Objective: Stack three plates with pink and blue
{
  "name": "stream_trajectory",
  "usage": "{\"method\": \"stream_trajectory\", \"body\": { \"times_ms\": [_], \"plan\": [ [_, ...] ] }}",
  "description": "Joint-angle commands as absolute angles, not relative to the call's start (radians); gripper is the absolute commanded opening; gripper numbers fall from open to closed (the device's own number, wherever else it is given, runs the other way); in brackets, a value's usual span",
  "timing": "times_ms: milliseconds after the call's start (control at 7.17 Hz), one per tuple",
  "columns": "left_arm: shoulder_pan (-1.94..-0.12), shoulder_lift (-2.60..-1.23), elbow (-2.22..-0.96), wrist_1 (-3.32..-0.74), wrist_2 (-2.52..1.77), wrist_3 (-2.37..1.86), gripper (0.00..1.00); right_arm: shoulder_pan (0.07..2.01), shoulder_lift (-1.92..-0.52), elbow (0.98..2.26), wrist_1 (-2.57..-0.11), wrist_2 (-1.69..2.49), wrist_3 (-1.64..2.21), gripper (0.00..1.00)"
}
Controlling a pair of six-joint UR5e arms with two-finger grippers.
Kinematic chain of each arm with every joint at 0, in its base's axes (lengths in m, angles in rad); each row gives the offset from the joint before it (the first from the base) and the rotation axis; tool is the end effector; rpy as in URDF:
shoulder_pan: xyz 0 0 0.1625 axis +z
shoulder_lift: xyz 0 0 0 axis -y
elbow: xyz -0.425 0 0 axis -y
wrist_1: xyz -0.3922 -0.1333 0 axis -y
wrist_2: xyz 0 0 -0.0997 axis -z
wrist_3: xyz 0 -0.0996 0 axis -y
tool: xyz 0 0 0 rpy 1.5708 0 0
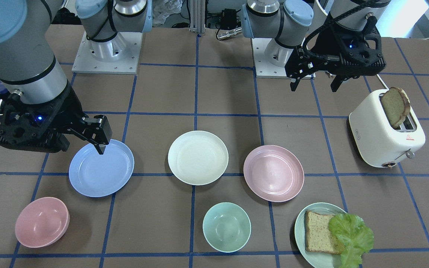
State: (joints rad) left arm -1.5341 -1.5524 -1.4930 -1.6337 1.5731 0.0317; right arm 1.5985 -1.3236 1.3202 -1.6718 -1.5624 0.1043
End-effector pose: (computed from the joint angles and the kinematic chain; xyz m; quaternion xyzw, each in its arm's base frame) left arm -0.1152 -0.4901 0.5289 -0.0025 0.9999 -0.0166 0.0017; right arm 0.1509 -0.6018 0.4873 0.0380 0.9979 -0.0518 0.0076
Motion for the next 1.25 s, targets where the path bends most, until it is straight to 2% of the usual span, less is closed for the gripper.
{"method": "stream_trajectory", "body": {
  "times_ms": [0,139,279,1115],
  "plan": [
    [-1.534,-1.552,-1.493,-1.634,1.572,0.031,1.00,1.598,-1.333,1.284,-1.636,-1.556,0.086,0.85],
    [-1.534,-1.551,-1.493,-1.634,1.577,0.031,1.00,1.598,-1.360,1.285,-1.637,-1.548,0.083,0.96],
    [-1.534,-1.546,-1.493,-1.635,1.577,0.031,1.00,1.598,-1.376,1.290,-1.634,-1.543,0.059,1.00],
    [-1.529,-1.546,-1.493,-1.643,1.577,0.031,1.00,1.601,-1.433,1.314,-1.554,-1.554,0.046,1.00]
  ]
}}
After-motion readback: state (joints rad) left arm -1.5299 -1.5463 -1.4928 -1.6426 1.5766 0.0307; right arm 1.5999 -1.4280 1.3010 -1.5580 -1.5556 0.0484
